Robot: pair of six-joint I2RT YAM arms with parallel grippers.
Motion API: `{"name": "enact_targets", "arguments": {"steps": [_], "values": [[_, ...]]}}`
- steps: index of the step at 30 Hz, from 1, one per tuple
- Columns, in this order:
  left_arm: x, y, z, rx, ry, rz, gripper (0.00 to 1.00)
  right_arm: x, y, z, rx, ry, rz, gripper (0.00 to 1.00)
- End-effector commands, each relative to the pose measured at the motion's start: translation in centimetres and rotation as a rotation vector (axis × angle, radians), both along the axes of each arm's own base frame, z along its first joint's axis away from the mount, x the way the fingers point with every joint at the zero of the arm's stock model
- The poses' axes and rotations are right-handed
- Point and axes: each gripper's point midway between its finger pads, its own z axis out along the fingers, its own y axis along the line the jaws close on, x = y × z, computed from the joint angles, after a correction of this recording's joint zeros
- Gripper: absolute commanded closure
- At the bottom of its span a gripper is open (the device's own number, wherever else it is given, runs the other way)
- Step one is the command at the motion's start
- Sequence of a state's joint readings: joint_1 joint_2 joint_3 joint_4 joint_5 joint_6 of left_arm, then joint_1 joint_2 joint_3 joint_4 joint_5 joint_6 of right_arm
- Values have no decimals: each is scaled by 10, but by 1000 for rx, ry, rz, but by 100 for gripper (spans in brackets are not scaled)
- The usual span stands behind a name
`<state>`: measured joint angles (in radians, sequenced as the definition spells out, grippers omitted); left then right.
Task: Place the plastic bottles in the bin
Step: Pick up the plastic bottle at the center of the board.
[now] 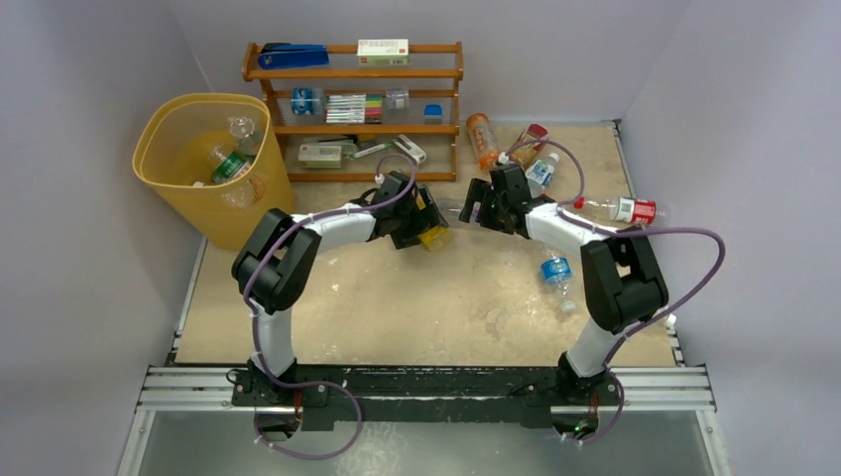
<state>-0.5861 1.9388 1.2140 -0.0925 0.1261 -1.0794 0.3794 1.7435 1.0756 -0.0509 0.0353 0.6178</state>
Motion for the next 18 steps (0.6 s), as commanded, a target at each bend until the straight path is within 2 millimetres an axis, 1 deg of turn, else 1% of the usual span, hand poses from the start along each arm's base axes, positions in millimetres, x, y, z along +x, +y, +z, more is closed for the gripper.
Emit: {"name": "enact_targets", "arguments": {"steps": [1,4,6,7,8,10,11,13,16,18], "values": [[-9,11,-6,110,-14,-62,17,-8,-2,37,34,-73,-6,13],[-11,20,5,148,-44,-74,32,-16,-5,50,44,-92,-6,13],[-12,27,16,182,-68,-81,41,-20,-7,62,53,-109,-8,13],[-11,31,23,201,-83,-82,47,-23,-8,69,58,-122,-8,13],[-11,33,31,215,-96,-87,50,-24,-8,72,59,-127,-8,13],[-9,40,48,250,-125,-88,52,-28,-10,85,68,-146,-9,13],[-8,43,60,264,-146,-86,52,-29,-10,92,75,-157,-8,13],[-5,50,91,285,-196,-82,52,-34,-11,102,84,-173,-8,13],[1,63,143,330,-282,-65,51,-39,-12,115,101,-196,-9,13],[4,71,177,338,-332,-53,50,-42,-13,119,107,-202,-9,13]]}}
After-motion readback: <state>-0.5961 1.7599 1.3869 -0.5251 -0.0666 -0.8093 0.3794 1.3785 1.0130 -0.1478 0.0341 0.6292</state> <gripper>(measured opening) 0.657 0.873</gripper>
